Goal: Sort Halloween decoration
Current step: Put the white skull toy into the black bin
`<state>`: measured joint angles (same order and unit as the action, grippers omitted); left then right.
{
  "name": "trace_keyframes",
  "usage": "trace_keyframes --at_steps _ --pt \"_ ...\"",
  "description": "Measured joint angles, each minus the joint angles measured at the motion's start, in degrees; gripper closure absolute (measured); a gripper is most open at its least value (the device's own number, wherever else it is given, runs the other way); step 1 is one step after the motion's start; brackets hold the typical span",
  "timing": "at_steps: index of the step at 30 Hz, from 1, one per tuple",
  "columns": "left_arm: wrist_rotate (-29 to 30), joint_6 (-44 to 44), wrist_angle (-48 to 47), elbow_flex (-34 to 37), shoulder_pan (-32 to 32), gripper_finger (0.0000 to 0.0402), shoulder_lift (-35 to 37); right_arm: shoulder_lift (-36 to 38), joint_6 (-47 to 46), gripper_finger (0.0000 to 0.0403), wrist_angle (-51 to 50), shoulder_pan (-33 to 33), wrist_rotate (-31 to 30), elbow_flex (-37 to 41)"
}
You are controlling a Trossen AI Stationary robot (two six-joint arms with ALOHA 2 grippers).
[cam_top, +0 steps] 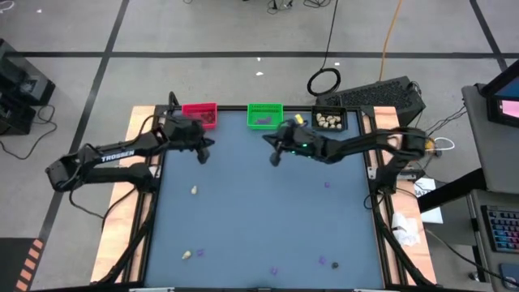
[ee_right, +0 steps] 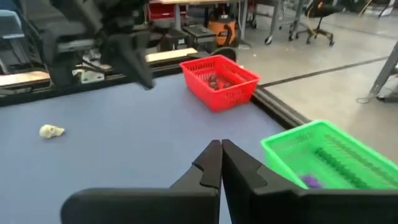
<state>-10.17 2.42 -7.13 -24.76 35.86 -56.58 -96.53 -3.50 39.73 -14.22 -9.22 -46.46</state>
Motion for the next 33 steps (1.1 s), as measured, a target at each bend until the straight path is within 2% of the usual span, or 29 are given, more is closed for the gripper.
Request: trace_keyframes --at_steps 6,11,17,22,26,33 --pt "5.5 11.6 -16.0 -4.6 -11.6 0.0402 0.0 10.0 1.2 0.0403 -6.6 -1.4 0.0 5.4" --pt "7.5 26.3 -30.2 -9.8 -20.9 0.0402 0.0 15.3 0.8 0.0403 -12.4 -2.7 0.2 7.5" --pt "6.2 52.1 -42.5 -15.1 -30.0 0.0402 -0.8 16.7 1.1 0.0403 -13.4 -4.6 0.3 10.7" --pt "5.1 66.3 -49.3 -17.3 -36.4 0.0398 -4.3 16.7 0.6 0.0403 -15.3 -6.6 0.4 11.5" --pt "3.2 70.4 -49.4 -17.7 -39.0 0.0364 -9.0 16.7 0.6 0.0403 -15.2 -6.9 0.4 11.9" --pt "3.4 70.0 -49.4 -17.7 -37.9 0.0266 -17.0 16.7 0.7 0.0403 -15.2 -6.8 0.5 11.9"
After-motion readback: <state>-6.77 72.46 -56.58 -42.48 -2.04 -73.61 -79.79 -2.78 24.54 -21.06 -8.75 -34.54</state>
